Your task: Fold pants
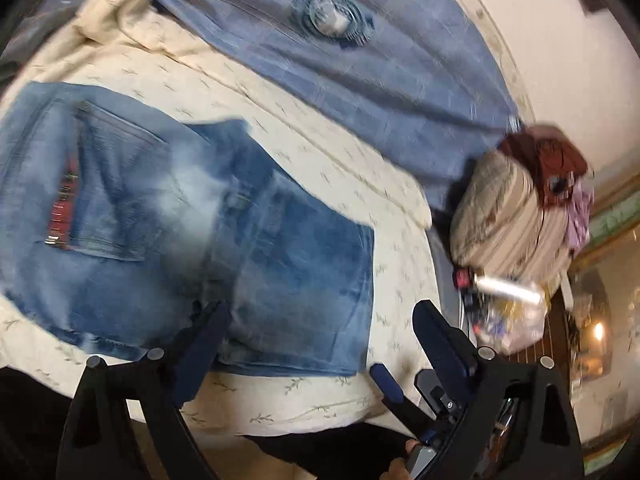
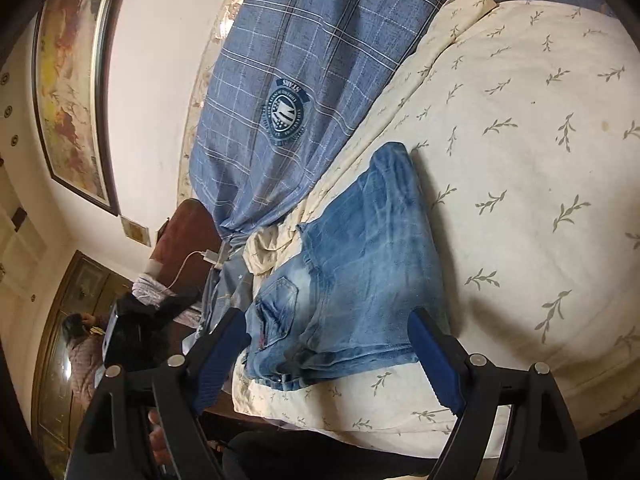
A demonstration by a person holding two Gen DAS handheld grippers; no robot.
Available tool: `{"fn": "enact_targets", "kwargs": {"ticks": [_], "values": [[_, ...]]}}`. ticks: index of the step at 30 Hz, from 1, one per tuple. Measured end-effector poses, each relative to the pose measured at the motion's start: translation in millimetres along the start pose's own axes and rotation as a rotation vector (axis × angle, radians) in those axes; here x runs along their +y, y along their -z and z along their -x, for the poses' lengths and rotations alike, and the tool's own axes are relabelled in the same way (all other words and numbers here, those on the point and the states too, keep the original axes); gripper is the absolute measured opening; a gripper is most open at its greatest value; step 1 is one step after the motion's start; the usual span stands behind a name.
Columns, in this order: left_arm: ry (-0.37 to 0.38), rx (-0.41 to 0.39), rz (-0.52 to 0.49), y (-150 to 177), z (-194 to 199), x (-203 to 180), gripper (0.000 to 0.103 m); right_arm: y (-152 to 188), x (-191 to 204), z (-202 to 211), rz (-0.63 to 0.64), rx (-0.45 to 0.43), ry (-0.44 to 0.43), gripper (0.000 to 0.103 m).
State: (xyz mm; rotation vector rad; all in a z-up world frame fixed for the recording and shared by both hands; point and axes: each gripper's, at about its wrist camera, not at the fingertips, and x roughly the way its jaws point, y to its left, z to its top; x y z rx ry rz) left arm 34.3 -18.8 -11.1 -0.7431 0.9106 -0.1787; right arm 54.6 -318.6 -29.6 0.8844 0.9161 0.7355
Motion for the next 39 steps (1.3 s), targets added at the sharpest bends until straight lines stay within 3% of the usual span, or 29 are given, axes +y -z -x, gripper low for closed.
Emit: {"fn": "enact_targets", "kwargs": {"ticks": [4,7,12,13,14,16,18,23,27,31,33,38,39], "values": [[0.007,0.111,0.118,7,-43,26,0.093,3,-1,-7,-0.008,0.028,-0.007,0.085],[-0.028,0.128,0.171,11,-53,46,0.092,3,-2,-3,-0.009,0.015,-0.006,0.085],[-0.03,0.106,0.162,10,-48,46,0.092,2,-14,-1,-0.064,0.013,-0.02,0.085],[-0.046,0.106,0.153,10,-51,44,0.085,2,-15,-2,-0.067,0.012,-0.021,0.085],[-0.073,0.115,0.141,9,-54,42,0.07,2,-15,-2,-0.065,0.011,-0.02,0.085],[-0.105,0.145,0.151,8,-60,45,0.055,2,-13,-2,-0.055,0.013,-0.016,0.085],[-0.116,0.165,0.191,4,-62,51,0.047,2,-12,-2,-0.047,0.01,-0.011,0.085],[-0.189,0.184,0.208,1,-61,61,0.012,3,-14,-1,-0.055,0.006,-0.008,0.085],[-0.215,0.152,0.151,2,-56,56,0.008,4,-13,-2,-0.047,0.003,-0.002,0.085],[-0.281,-0.053,-0.086,12,-13,7,0.008,5,-15,2,-0.055,-0.02,0.012,0.085],[-0.315,-0.115,-0.138,23,4,-1,0.008,4,-17,5,-0.062,-0.036,0.022,0.085],[-0.338,0.033,0.015,36,-33,55,0.008,5,-17,6,-0.058,-0.051,0.04,0.085],[-0.325,0.025,0.02,36,-34,59,0.008,6,-14,6,-0.043,-0.054,0.05,0.085]]}}
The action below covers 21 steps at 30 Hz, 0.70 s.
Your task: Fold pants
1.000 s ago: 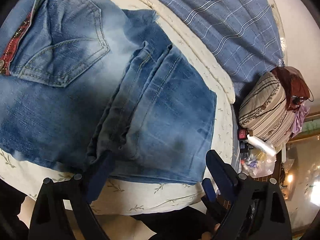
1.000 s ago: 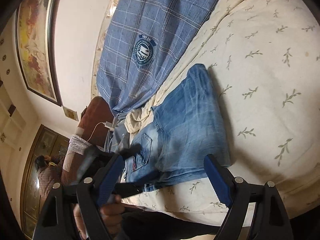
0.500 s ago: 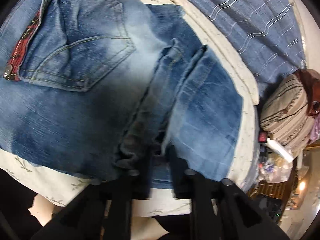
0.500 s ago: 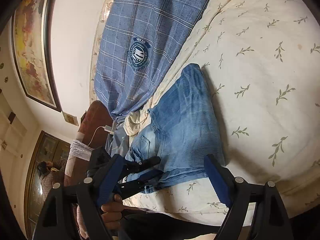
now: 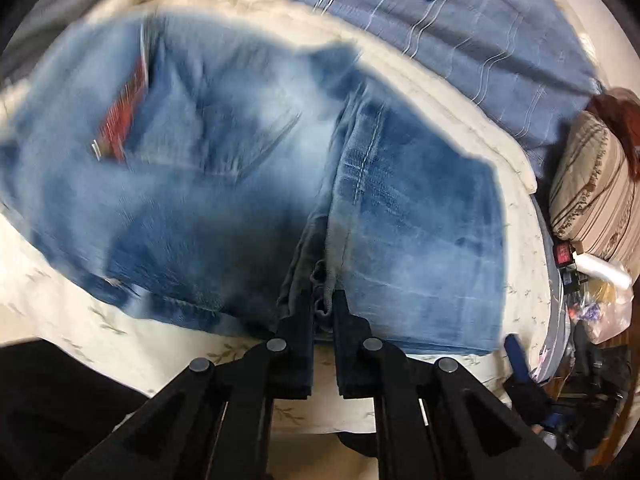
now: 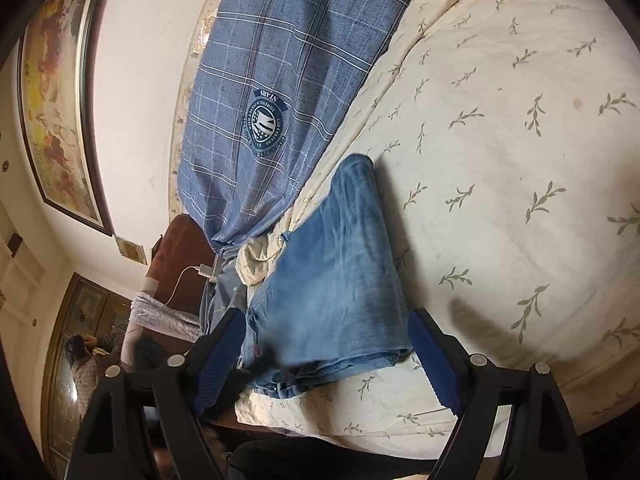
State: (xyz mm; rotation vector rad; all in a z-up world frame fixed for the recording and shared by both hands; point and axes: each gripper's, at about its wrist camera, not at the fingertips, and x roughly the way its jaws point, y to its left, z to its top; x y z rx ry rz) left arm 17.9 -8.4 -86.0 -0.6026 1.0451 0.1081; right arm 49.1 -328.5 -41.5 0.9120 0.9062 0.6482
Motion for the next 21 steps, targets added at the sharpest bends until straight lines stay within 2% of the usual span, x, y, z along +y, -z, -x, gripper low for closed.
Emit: {"fn": "enact_targets", "kwargs": {"ticks": [4,8,10,11,12,13,15,17,21], "values": [[-0.015,-0.001,-0.038,-1,3,-5,0.008,-2,20,1,0.048,-0.002,0.006,0.085],[-0.001,0.0,-0.033,0,3,-4,0.009,-13,48,-10,0.058,0.022,-0.103,0.086],[0.002,0.007,-0.037,1,9,2,0.011,-15,48,-34,0.024,0.102,-0.12,0.088],[0.006,0.017,-0.047,1,13,0,0.011,-14,42,-50,0.005,0.159,-0.093,0.088],[0.021,0.025,-0.044,-5,12,-1,0.012,-9,29,-68,-0.016,0.226,-0.019,0.088],[0.039,0.033,-0.036,-7,16,-1,0.017,-4,16,-82,-0.044,0.286,0.05,0.088],[0.063,0.015,-0.036,-11,36,-1,0.031,-3,8,-79,-0.063,0.253,0.007,0.087],[0.064,-0.074,-0.083,-18,61,-13,0.045,-5,8,-78,-0.071,0.266,0.004,0.087],[0.143,-0.173,-0.216,-43,75,-53,0.054,-3,6,-78,-0.052,0.258,-0.005,0.087]]}}
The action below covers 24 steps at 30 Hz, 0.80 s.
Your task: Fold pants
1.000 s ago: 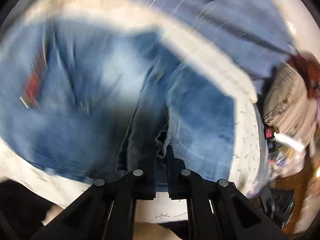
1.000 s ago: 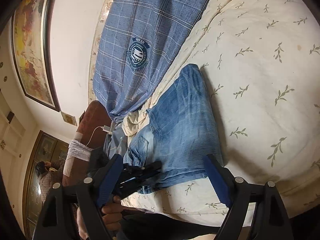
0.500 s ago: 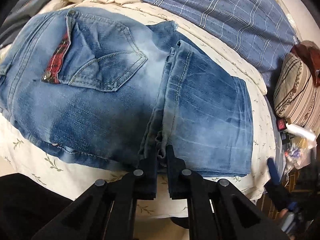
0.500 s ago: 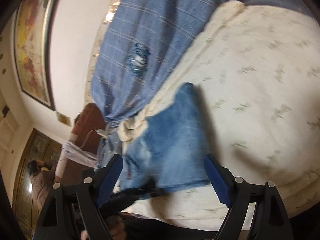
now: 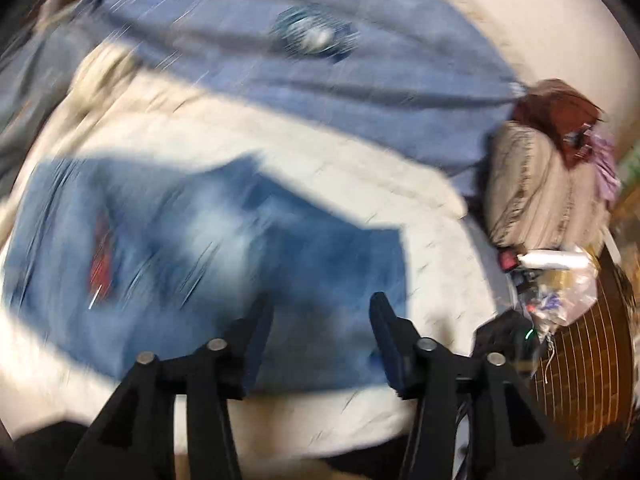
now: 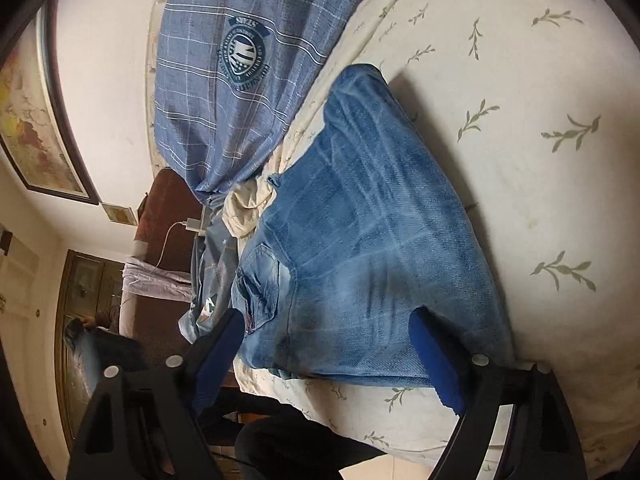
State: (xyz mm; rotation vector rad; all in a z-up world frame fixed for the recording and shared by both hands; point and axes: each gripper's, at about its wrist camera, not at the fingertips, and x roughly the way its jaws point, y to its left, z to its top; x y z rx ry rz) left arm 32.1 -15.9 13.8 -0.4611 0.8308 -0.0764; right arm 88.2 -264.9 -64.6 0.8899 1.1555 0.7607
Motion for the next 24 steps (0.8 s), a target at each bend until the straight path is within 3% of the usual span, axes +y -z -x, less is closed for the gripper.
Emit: {"fn": "enact_targets", "kwargs": {"ticks": [3,4,7,8,9,16,22,24], "values": [[0.049,0.028,-0.033,-23,-40,-12,0.054,2,2,1,0.003,-0.006,-0.011,0.087],[0.026,0.045,-0.025,-27,-53,-12,0.054,3,1,2,0.005,-0.006,-0.017,0.087],[-0.254,0.146,-0.031,-33,-113,3,0.052,4,-1,5,0.013,-0.003,-0.035,0.087],[-0.341,0.184,-0.058,-31,-131,9,0.059,4,-1,6,0.019,-0.002,-0.037,0.087],[-0.404,0.152,-0.106,-29,-136,9,0.061,5,0,5,0.024,0.001,-0.038,0.087],[-0.427,0.16,-0.11,-35,-133,8,0.067,6,4,4,0.042,0.005,-0.021,0.087],[-0.412,0.038,-0.206,-8,-83,-7,0.067,7,4,4,0.041,-0.002,-0.025,0.087],[-0.497,0.111,-0.241,12,-96,3,0.067,7,4,4,0.04,-0.005,-0.023,0.087]]}}
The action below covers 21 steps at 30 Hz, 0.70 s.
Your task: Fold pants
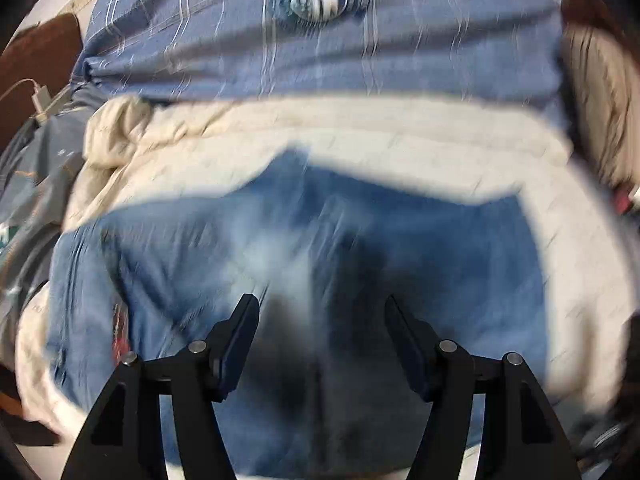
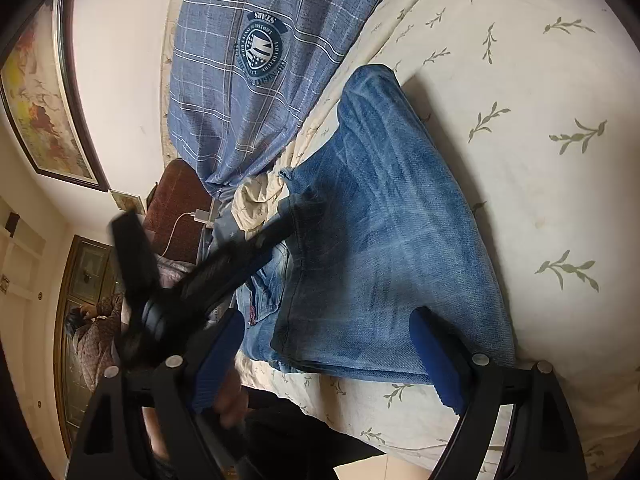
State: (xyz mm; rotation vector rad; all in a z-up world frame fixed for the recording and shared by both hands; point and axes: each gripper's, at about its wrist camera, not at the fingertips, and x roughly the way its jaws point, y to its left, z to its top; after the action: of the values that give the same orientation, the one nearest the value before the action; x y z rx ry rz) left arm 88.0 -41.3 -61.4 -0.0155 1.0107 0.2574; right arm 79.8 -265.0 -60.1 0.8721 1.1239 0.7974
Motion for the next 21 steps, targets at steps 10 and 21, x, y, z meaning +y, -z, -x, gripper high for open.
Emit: {"fn": "enact_targets", "kwargs": {"ticks": [10,21], "values": [[0.007,-0.045,-0.041,15,-14,2,0.075,-18,37,44,0.09,-0.124,-0.031,0.087],[0.07,-0.127,-0.037,23,-11,9,0.077,-121,-6,-25,-0.032,0.03,0.178,0.071]]}}
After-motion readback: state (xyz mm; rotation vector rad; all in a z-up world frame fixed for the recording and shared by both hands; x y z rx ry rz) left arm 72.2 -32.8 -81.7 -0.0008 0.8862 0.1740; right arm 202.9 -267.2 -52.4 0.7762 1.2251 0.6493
